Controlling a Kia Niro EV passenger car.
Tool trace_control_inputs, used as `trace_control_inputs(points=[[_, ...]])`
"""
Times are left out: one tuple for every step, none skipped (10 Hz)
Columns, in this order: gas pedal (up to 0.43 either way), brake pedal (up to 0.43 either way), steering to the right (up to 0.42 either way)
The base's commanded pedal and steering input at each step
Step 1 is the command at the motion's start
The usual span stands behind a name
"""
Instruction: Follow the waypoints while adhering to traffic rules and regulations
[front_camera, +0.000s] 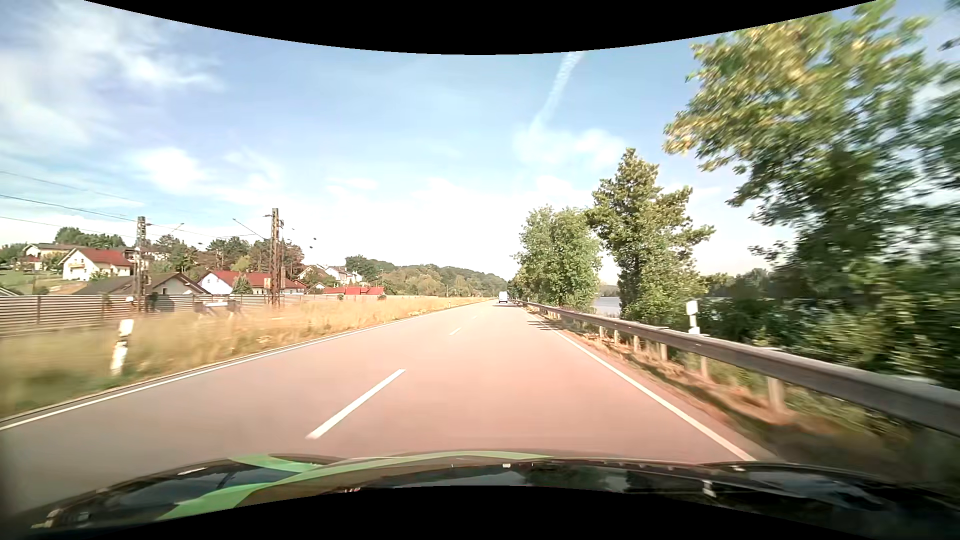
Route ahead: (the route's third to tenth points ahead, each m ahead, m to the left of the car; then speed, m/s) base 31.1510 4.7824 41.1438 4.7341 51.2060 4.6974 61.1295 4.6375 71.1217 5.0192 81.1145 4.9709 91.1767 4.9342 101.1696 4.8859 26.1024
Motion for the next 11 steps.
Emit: trace_control_inputs(points=[[0.248,0.000,-0.004],[0.248,0.000,-0.004],[0.248,0.000,-0.005],[0.248,0.000,-0.005],[0.240,0.000,-0.005],[0.240,0.000,-0.004],[0.240,0.000,-0.005],[0.240,0.000,-0.004],[0.240,0.000,-0.005],[0.240,0.000,-0.004],[0.228,0.000,-0.004]])
